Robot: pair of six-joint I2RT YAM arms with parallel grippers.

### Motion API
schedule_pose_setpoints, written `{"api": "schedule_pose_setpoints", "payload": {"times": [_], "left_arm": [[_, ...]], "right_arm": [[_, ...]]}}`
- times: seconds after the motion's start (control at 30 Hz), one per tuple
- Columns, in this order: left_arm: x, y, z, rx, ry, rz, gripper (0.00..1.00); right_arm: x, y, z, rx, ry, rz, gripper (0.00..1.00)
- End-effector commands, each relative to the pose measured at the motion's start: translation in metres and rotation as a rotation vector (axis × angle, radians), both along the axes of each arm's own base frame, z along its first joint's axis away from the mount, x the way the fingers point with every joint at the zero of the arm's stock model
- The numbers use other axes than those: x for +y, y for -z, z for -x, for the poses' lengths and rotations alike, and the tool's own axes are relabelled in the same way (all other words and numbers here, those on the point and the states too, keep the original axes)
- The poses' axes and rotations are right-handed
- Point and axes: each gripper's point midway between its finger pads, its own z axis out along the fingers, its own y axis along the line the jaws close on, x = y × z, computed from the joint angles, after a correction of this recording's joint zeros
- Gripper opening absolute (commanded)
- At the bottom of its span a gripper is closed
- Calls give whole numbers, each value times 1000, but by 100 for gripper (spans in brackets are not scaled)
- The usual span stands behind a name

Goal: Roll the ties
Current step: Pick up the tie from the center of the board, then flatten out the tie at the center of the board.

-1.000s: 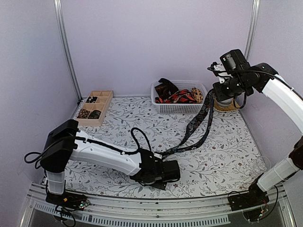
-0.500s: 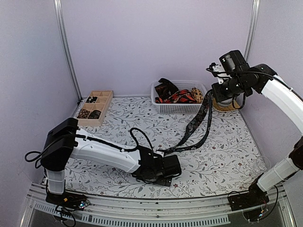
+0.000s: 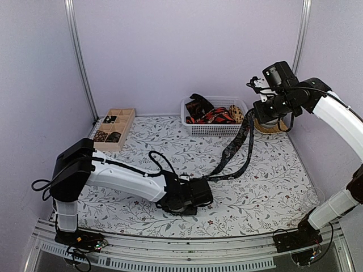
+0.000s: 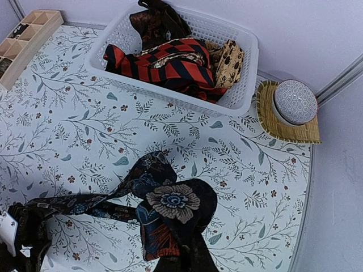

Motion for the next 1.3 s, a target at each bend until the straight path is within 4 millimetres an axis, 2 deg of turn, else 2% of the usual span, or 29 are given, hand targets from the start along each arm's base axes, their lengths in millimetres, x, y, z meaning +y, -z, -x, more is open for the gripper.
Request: {"api": "schedule_pose_setpoints", "payload": {"times": [0.0, 0.1, 0.23, 0.27, 0.4, 0.5, 0.6, 0.73, 0.8, 0.9, 1.0, 1.1, 1.27], "left_arm": [[7, -6, -7, -16, -25, 19, 59], [14, -12, -2, -11, -17, 23, 38], [31, -24, 8, -11, -15, 25, 2], [36, -25, 10, -13, -12, 16, 0], [48, -46, 16, -45, 48, -13, 0], [44, -84, 24, -82, 191, -21, 0], [49, -123, 41, -134, 309, -40, 0], [97, -159, 41, -179, 268, -23, 0], [119, -170, 29, -185, 224, 34, 0], [152, -185, 4, -221, 166, 88, 0], [184, -195, -23, -253, 112, 110, 0], [212, -193, -48, -241, 67, 92, 0], [229, -155, -68, -100, 87, 59, 0]], "right_arm": [[-10, -30, 13, -79, -1, -50, 0], [-10, -28, 12, -76, 1, -43, 0], [-11, -23, 10, -66, 4, -30, 0], [-12, -22, 10, -64, 8, -25, 0], [-17, -11, 8, -44, 28, 7, 0], [-27, 6, 6, 2, 60, 42, 0], [-46, 23, 6, 47, 122, 69, 0], [-80, 39, 9, 79, 215, 66, 0], [-91, 45, 10, 92, 239, 46, 0], [-97, 57, 10, 125, 252, 34, 0], [-101, 72, 8, 163, 259, 29, 0], [-103, 89, 4, 213, 256, 27, 0], [-93, 114, 5, 286, 203, 16, 3]]}}
